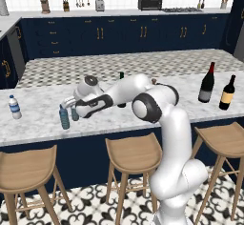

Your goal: Move the plastic bottles in the middle to the plastics group, and the glass bottles in the middle to the glass group.

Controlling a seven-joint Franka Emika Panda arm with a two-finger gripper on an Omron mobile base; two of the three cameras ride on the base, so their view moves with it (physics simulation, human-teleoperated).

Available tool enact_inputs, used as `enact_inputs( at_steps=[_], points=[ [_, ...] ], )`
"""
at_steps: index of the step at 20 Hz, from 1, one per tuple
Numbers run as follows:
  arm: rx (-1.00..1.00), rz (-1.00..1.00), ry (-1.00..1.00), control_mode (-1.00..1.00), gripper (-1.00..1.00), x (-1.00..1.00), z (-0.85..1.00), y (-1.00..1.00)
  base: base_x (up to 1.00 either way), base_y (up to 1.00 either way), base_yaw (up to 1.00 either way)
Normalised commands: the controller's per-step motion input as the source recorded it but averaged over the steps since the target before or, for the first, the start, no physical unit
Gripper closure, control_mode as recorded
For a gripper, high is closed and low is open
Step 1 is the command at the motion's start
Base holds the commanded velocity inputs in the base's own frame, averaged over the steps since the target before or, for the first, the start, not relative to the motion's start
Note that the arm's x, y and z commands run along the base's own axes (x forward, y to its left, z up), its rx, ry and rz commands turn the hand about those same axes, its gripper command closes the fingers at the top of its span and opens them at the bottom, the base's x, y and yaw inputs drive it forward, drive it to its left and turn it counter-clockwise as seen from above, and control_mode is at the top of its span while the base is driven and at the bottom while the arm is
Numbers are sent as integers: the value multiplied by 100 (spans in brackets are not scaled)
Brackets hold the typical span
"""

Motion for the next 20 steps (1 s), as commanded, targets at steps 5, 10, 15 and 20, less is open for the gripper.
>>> enact_inputs(
  at_steps=[5, 10, 15, 20],
  points=[
    [0, 0, 0, -100, 100, 4, -16, -9, 0, 0, 0],
    [0, 0, 0, -100, -100, -16, -12, -15, 0, 0, 0],
    [0, 0, 0, -100, -100, -8, 0, -9, 0, 0, 0],
    [5, 0, 0, -100, -100, 0, 20, -2, 0, 0, 0]
  ],
)
